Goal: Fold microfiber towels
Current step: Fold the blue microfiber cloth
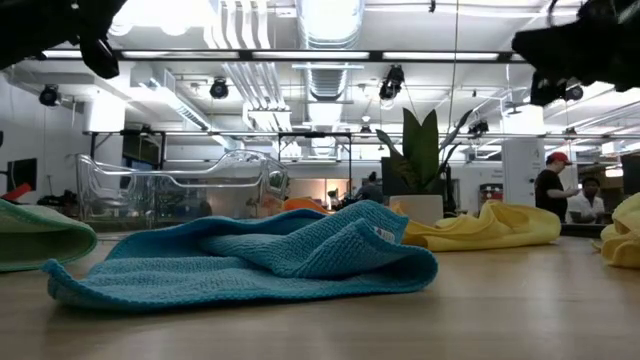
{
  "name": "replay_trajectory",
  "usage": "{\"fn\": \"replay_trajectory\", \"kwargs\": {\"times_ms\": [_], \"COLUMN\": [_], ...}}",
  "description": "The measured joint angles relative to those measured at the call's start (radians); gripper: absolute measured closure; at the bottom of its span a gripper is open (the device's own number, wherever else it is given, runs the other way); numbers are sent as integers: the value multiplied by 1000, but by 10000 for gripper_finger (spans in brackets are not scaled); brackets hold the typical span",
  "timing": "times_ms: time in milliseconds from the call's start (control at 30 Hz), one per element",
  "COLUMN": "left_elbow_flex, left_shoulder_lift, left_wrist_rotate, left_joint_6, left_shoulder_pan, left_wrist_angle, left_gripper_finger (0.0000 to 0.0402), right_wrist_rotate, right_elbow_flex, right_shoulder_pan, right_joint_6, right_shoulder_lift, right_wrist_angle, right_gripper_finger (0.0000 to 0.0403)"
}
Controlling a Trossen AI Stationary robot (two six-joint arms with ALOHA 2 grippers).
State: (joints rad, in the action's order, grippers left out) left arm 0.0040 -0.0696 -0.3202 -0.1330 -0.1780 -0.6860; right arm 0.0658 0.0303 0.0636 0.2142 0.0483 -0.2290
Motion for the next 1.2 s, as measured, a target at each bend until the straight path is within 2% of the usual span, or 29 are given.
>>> {"fn": "replay_trajectory", "kwargs": {"times_ms": [33,100,400,500,633,800,1033,1100,1200], "left_elbow_flex": [0,0,0,0,8,107,354,439,568], "left_shoulder_lift": [1,7,13,6,-44,-211,-521,-598,-719], "left_wrist_rotate": [0,0,-3,-62,-87,-107,47,88,91], "left_joint_6": [-76,-185,-228,-227,-271,-309,-334,-353,-383], "left_shoulder_pan": [0,0,0,0,0,0,-1,-4,-13], "left_wrist_angle": [-14,-49,-124,-139,-134,-140,-123,-76,38], "left_gripper_finger": [400,400,400,400,400,400,401,401,401], "right_wrist_rotate": [8,79,94,94,115,119,121,121,121], "right_elbow_flex": [0,0,0,0,0,0,0,0,0], "right_shoulder_pan": [0,-5,-4,-4,-4,-4,-4,-4,-4], "right_joint_6": [126,214,229,228,175,150,80,62,34], "right_shoulder_lift": [1,-1,1,1,0,1,1,1,0], "right_wrist_angle": [0,12,68,68,48,48,42,31,15], "right_gripper_finger": [360,360,360,360,360,360,360,360,360]}}
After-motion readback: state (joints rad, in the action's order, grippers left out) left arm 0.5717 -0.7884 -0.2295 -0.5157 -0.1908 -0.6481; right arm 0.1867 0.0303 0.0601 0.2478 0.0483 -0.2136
